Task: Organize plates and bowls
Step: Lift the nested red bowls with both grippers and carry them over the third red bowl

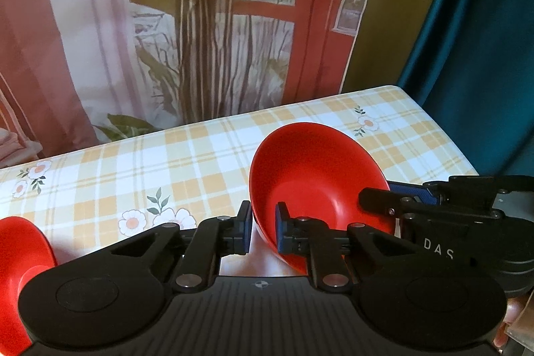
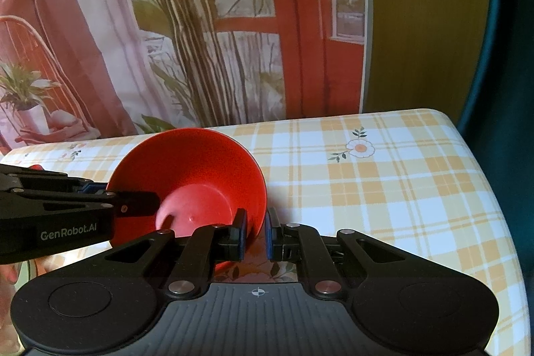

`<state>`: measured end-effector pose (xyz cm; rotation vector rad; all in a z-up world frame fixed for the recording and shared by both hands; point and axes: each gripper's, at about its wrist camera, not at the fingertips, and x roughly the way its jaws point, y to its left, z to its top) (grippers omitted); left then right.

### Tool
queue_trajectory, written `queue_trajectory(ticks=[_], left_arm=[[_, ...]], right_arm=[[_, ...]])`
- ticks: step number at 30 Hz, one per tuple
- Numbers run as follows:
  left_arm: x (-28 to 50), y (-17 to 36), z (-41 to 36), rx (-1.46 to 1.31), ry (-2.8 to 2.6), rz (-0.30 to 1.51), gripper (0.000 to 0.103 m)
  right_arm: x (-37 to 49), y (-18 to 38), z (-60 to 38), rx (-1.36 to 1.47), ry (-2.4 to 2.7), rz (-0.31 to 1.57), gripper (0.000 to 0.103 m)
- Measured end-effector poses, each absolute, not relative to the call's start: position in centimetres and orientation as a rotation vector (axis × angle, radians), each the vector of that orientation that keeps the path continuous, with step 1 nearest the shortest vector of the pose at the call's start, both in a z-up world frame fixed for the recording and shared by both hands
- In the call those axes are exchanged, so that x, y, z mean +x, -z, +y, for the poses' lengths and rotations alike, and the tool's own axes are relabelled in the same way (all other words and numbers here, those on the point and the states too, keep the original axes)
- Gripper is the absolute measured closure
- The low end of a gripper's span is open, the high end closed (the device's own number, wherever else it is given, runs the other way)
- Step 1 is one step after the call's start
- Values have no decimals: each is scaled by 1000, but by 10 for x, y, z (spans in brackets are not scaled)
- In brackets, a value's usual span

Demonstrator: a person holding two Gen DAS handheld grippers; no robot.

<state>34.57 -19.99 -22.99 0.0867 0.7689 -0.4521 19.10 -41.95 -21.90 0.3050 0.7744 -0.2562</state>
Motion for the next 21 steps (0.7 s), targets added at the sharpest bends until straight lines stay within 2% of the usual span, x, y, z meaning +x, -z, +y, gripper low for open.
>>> queue_trajectory(ticks=[21], left_arm=[[299, 186, -156, 22, 450, 721, 87]], right_arm=[[174, 159, -377, 237, 234, 734, 93]])
